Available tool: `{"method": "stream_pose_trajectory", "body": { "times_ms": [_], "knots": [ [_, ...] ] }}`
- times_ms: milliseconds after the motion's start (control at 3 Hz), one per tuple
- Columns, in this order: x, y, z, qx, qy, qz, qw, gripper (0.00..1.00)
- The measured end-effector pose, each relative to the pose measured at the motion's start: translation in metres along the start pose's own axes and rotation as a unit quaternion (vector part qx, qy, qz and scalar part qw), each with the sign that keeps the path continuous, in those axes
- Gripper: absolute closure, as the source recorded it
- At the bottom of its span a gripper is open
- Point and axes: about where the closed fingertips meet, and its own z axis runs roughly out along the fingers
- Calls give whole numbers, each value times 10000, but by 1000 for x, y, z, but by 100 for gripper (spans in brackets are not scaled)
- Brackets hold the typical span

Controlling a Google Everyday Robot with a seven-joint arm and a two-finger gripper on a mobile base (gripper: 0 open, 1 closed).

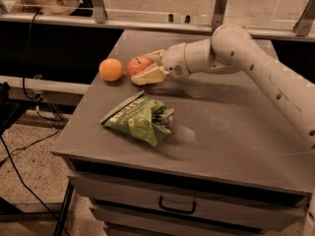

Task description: Move apple near orange

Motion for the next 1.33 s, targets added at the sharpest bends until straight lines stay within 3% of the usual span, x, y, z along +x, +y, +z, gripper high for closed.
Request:
{"method": "stream_pose_trajectory", "body": {
  "times_ms": [333,667,1333],
  "knots": [
    [0,-1,-1,39,-52,3,10000,13],
    [-2,-8,-8,138,-174,77,9997,0],
    [-1,-34,-36,424,-346,259,9982,0]
  ]
}}
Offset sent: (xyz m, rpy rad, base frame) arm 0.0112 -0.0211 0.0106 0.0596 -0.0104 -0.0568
